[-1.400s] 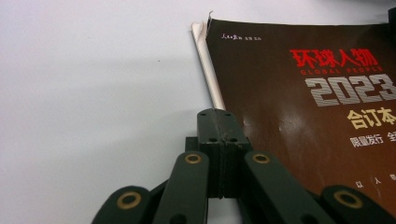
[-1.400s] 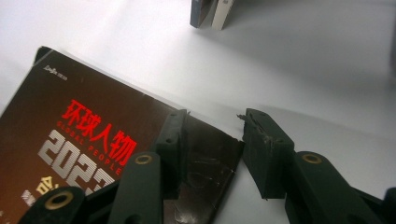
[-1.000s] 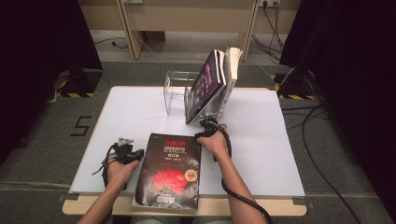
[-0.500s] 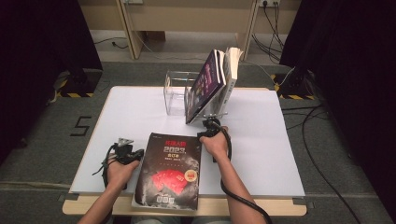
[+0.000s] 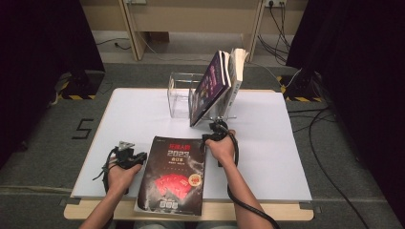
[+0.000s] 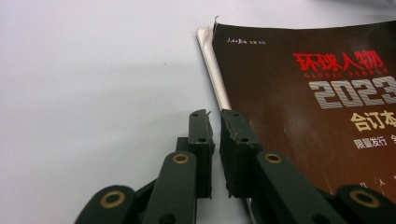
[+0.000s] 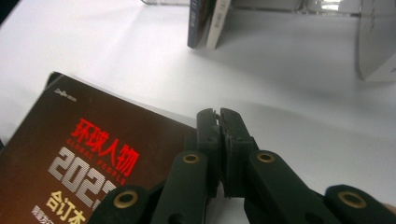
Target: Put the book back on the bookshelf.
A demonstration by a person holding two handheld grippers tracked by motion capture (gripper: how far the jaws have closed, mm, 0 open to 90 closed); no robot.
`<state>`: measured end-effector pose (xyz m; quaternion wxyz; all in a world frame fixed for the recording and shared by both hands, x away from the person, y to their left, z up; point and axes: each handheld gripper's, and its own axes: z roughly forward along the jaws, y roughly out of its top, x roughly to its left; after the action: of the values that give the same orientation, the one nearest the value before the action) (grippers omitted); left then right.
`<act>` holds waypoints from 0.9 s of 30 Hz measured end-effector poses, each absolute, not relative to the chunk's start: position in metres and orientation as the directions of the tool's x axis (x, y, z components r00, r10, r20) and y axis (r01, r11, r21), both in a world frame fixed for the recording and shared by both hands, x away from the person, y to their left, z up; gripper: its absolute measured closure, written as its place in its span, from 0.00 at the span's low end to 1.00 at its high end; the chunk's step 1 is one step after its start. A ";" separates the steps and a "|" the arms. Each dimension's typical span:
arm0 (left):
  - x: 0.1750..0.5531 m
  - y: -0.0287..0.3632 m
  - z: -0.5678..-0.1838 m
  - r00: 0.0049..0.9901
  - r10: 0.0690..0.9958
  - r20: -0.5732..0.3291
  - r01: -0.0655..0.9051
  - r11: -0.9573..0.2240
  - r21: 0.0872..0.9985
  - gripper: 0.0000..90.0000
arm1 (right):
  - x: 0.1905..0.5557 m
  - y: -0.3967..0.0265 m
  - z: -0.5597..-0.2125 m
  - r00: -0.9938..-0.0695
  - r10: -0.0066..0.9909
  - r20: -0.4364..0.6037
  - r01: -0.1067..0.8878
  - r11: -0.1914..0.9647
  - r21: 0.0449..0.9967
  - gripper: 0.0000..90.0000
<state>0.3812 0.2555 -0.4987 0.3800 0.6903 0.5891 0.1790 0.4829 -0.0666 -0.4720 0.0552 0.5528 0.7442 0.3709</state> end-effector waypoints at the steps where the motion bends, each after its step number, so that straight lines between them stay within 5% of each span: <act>1: 0.380 0.256 -0.500 0.242 0.948 -0.206 0.675 -0.012 0.738 0.92 | 0.480 -0.067 -0.470 -0.393 0.860 0.327 0.766 0.110 0.633 0.98; 27: 0.373 0.270 -0.495 0.180 0.956 -0.231 0.625 0.070 0.777 0.84 | 0.461 -0.056 -0.421 -0.471 0.800 0.371 0.610 -0.008 0.792 0.98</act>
<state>0.3730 0.2698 -0.4952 0.4077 0.6508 0.6074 0.2031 0.4605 -0.0557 -0.4212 0.0954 0.5053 0.6978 0.4986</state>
